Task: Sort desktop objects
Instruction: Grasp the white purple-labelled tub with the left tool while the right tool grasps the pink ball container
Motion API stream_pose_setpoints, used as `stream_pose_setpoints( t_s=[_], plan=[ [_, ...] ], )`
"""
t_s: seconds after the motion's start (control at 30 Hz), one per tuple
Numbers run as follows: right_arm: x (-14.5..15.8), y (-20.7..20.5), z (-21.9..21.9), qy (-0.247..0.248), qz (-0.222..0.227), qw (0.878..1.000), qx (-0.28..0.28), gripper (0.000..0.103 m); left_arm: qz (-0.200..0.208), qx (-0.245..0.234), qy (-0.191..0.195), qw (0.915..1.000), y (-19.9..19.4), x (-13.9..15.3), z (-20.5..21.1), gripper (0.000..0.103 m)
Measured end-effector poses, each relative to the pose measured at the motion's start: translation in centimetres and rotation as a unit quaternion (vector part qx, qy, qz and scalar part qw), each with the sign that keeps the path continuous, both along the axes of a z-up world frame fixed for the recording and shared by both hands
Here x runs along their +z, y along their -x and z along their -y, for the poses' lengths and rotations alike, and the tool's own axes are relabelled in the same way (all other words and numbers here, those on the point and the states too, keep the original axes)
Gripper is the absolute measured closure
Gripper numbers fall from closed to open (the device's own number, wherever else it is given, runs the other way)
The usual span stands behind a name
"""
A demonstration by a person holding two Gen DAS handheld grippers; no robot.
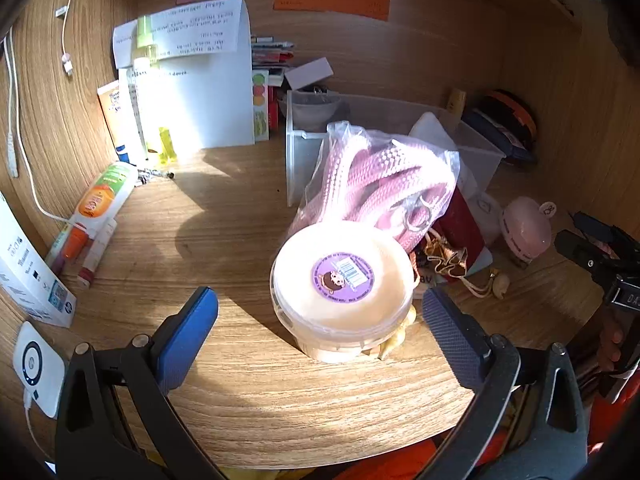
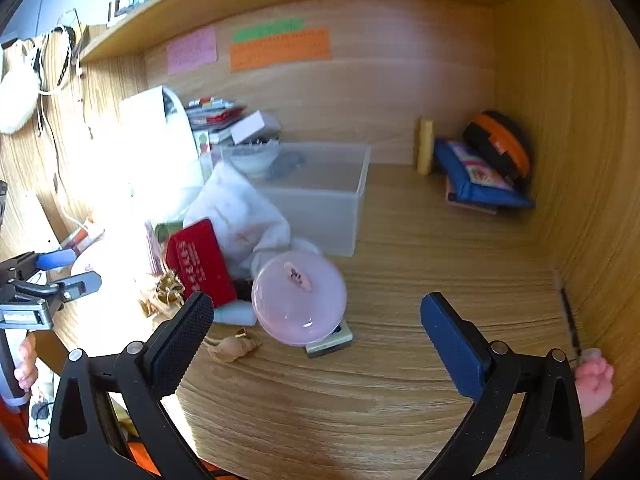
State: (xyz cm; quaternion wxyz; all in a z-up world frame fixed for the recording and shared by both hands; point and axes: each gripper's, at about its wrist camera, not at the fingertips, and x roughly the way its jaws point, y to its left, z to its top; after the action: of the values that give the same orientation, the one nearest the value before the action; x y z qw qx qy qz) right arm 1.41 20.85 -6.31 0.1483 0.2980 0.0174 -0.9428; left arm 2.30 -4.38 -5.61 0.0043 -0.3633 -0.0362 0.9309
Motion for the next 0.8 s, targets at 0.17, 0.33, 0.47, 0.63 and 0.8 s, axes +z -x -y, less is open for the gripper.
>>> stream_pose_setpoints(
  t_s=[0.17, 0.33, 0.47, 0.63, 0.8],
  plan=[
    [-1.1, 0.9, 0.4, -0.012, 0.01, 1.0, 0.005, 0.001, 0.003, -0.01, -0.029, 0.9995, 0.4, -0.5, 0.0, 0.0],
    [-1.4, 1.7, 1.0, -0.027, 0.017, 0.999, 0.015, 0.008, 0.004, -0.027, -0.033, 0.9991, 1.2, -0.5, -0.7, 0.018],
    [-2.3, 2.9, 1.9, -0.042, 0.042, 0.998, 0.02, 0.014, 0.022, -0.035, -0.044, 0.9982, 1.9, -1.6, -0.6, 0.03],
    [-3.0, 4.2, 1.9, -0.023, 0.071, 0.997, 0.035, 0.033, 0.025, -0.035, -0.063, 0.9971, 1.9, -2.1, 0.3, 0.039],
    [-3.3, 4.6, 1.4, -0.002, 0.077, 0.996, 0.036, 0.043, 0.015, -0.029, -0.036, 0.9988, 1.4, -1.6, 0.0, 0.044]
  ],
)
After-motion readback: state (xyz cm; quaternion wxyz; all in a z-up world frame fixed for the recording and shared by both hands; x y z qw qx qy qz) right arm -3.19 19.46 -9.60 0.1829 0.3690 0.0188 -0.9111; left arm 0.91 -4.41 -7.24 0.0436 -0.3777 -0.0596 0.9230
